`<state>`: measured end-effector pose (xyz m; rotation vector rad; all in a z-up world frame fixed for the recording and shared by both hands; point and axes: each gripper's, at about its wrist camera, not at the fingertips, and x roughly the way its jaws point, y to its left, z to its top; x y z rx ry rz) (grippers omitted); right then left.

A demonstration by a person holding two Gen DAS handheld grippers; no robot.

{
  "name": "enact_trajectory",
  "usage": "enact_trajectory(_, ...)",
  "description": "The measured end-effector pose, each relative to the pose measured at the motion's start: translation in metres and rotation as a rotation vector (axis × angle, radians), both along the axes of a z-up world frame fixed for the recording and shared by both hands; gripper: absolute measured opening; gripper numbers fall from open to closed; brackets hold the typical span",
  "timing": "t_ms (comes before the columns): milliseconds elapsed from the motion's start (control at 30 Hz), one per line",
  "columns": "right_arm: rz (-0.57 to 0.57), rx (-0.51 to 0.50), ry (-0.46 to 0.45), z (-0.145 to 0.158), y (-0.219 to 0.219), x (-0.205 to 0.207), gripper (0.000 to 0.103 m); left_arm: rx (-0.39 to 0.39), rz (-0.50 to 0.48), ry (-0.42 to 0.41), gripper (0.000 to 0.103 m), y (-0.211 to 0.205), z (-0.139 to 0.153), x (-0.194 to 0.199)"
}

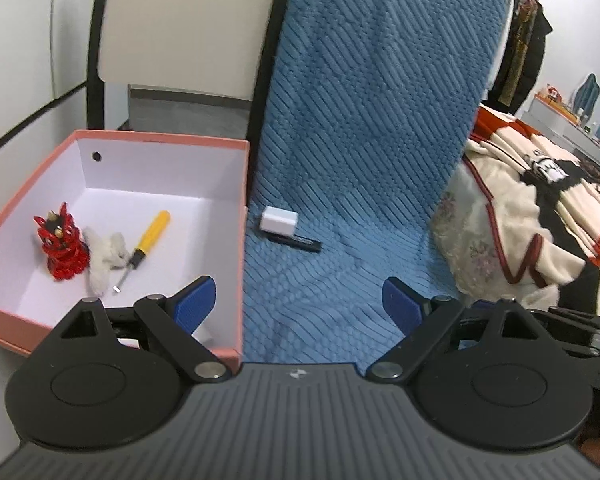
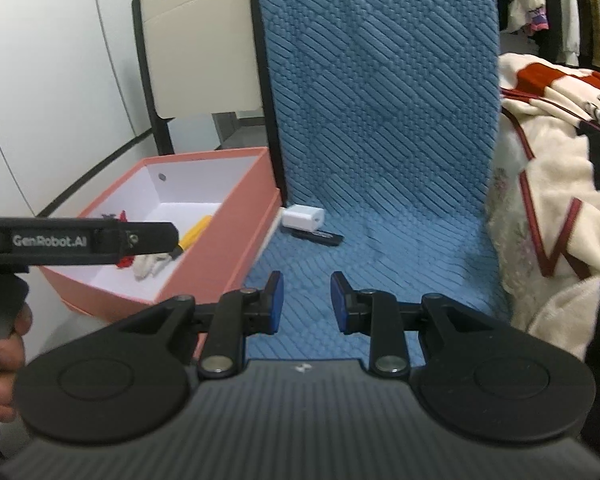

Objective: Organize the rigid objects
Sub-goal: 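Withdraw both open grippers from the box back toward the cushion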

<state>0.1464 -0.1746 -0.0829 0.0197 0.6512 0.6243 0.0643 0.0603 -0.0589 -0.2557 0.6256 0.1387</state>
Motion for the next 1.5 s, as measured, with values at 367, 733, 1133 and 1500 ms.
enact_trajectory(367,-0.032,-0.010,0.009,-0.018,-0.034,-0.012,0.030,-0.001,-0.037,0.026,0.093,-0.035,-0.014,-0.006)
enact_trajectory(733,-0.080,0.013,0.036,-0.032,-0.039,-0.004,0.030,0.022,-0.064,0.044,0.093,-0.046,-0.027,0.019)
enact_trajectory(1133,-0.090,-0.009,0.032,-0.048,-0.020,0.028,0.030,0.017,-0.103,0.028,0.093,-0.036,-0.046,0.096)
enact_trajectory(1500,-0.087,0.024,0.064,-0.059,-0.010,0.065,0.030,0.035,-0.153,0.049,0.092,-0.028,-0.068,0.149)
